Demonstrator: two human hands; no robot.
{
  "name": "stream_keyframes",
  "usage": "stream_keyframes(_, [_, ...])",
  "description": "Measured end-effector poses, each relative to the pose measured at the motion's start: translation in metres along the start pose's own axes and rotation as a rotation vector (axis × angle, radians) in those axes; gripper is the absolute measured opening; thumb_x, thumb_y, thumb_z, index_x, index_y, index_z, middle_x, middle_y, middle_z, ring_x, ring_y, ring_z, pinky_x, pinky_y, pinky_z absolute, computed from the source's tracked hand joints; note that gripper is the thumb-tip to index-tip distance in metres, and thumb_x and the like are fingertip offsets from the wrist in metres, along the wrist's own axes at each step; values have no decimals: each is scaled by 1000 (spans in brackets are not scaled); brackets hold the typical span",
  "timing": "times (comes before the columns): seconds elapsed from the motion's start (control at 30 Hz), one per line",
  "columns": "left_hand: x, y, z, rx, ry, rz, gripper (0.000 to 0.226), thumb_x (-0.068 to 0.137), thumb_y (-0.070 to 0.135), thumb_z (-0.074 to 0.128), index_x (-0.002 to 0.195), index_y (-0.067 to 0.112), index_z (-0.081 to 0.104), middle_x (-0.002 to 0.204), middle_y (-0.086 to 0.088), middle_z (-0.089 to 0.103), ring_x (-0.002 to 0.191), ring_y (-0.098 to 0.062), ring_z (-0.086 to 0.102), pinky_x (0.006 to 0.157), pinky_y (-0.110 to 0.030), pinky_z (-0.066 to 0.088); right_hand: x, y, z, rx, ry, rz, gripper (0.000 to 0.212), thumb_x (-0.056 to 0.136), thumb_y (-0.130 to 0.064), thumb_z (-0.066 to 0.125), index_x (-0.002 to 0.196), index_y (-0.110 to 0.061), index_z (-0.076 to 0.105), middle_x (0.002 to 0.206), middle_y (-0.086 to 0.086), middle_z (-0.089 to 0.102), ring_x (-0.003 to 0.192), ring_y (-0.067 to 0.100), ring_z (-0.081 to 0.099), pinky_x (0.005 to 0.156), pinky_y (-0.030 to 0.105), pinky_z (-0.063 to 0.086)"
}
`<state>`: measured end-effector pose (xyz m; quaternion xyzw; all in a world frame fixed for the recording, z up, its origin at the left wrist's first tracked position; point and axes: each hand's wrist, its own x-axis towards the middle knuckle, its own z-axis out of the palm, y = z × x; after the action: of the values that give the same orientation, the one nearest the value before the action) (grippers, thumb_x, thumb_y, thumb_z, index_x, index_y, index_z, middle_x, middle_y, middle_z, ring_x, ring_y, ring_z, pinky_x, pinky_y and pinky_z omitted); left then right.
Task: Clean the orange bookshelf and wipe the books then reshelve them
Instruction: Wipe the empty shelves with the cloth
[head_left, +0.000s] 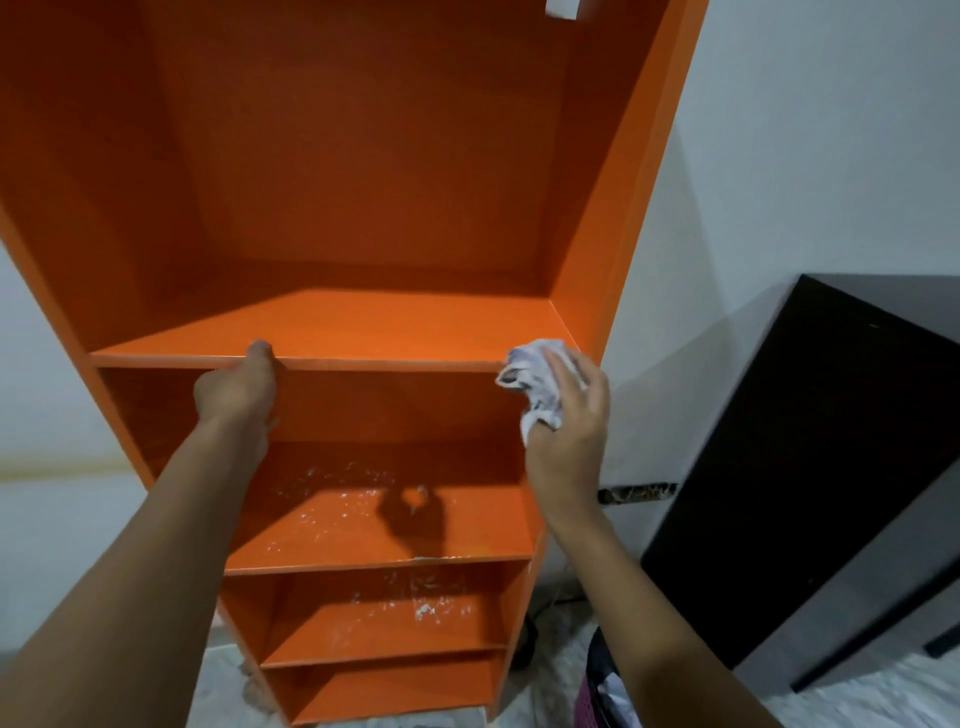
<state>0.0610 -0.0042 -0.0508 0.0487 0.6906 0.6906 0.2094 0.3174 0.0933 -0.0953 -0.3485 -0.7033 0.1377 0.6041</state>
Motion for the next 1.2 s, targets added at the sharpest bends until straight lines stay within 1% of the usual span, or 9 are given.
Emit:
stream_keyframes(0.13, [0,-7,-9,69,96,98,54,83,57,62,107,9,55,102,-6,60,102,-26,59,87,-41,49,7,17,17,-93,152,50,72,79,26,48,144,-4,42,140,18,37,133,22,36,109,8,28])
stream_keyframes(0.23, [-2,-9,-21,205,247,142,91,78,59,68,145,13,27,147,-13,30,132,-34,39,105,-48,38,-5,13,43,-151,132,34,78,79,25,46,150,-1,30,148,19,31,141,26,29,117,16,21])
stream_keyframes(0.4, [14,-8,-52,283,314,413,100,86,49,65,156,17,2,161,-13,5,146,-37,14,114,-52,26,-28,-12,94,-120,56,-24,87,76,28,47,153,-1,18,158,17,18,150,26,10,120,21,14])
stream_keyframes(0.6, [48,-4,-101,239,274,587,52,96,50,44,141,23,47,136,-1,57,122,-23,56,100,-43,49,-60,-71,162,-22,-54,-71,94,74,30,50,154,-4,15,160,10,12,151,21,3,116,12,17])
stream_keyframes(0.77, [63,9,-134,240,149,633,46,103,42,36,87,13,69,82,-4,68,77,-20,63,75,-44,56,-85,-128,218,24,-207,-141,94,79,25,53,155,-12,12,163,2,9,152,19,-1,117,28,30])
stream_keyframes(0.83, [72,15,-146,227,53,606,43,104,41,35,84,21,68,82,0,68,80,-17,66,76,-42,56,-93,-153,236,46,-280,-178,93,79,24,52,156,-15,15,163,1,12,152,16,0,110,38,43])
stream_keyframes(0.97, [80,28,-160,214,-126,497,47,106,38,29,114,15,69,106,-3,69,93,-17,67,71,-24,52,-110,-189,263,137,-484,-307,81,80,24,50,151,-13,35,159,2,28,150,10,8,114,38,37])
stream_keyframes(1.07, [86,36,-167,224,-205,447,50,106,38,26,114,14,68,101,-3,69,86,-9,66,70,-21,47,-123,-192,262,206,-690,-296,70,80,21,54,140,-14,52,150,0,43,145,10,25,112,39,39])
stream_keyframes(1.2, [96,41,-174,266,-280,475,52,106,42,22,97,22,69,103,-5,71,93,-15,68,89,-30,44,-99,-190,226,347,-632,-161,78,63,25,51,131,-12,61,136,3,53,129,16,45,107,19,38])
